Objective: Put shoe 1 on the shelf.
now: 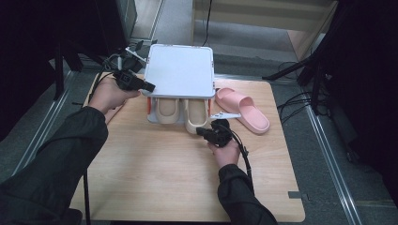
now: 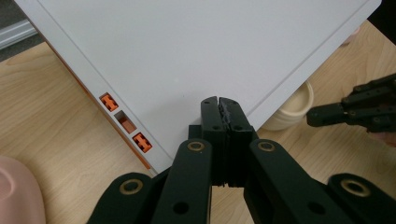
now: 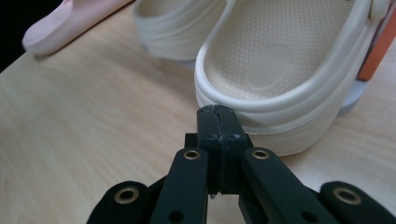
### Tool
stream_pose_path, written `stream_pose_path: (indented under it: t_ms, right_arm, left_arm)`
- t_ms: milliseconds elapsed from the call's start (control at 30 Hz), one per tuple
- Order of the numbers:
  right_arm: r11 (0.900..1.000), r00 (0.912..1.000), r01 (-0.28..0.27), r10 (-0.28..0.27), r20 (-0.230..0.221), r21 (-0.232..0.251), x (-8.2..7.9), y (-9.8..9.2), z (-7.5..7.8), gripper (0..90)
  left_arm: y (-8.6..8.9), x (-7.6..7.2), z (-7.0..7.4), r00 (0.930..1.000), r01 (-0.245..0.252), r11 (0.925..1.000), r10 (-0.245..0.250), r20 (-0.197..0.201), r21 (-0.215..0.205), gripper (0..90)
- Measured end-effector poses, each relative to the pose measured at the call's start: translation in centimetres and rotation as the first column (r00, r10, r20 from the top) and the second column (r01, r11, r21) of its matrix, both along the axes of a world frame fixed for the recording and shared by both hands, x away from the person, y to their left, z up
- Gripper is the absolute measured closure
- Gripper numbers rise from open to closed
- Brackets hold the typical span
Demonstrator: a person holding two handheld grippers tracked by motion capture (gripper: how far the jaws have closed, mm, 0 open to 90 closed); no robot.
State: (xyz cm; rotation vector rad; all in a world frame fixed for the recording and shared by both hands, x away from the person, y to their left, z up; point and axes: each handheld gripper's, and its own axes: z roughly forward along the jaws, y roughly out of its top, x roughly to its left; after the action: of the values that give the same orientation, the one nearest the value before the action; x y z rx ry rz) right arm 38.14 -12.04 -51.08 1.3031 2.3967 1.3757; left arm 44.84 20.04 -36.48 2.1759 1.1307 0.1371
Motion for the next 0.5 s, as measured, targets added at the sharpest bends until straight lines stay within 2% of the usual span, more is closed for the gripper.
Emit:
stream_pose_path:
  t_ms: [167,333,500]
  right_arm:
    - [0.998,0.9988,-0.003,0.006,0.048,-0.056,1.5,0.7,0.3,90.0]
    - [0.995,0.9979,-0.002,0.008,0.064,-0.096,2.5,1.2,0.5,90.0]
    - [0.996,0.9983,-0.001,0.006,0.058,-0.084,2.8,1.2,0.4,90.0]
  left_arm:
    - [0.0,0.0,0.0,1.0,0.003,1.0,-0.003,0.006,-0.002,89.3]
    - [0.1,0.0,0.0,0.9999,0.005,1.0,-0.005,0.009,-0.001,89.2]
    - [0.1,-0.1,-0.1,0.9999,0.001,1.0,-0.001,0.012,-0.007,88.8]
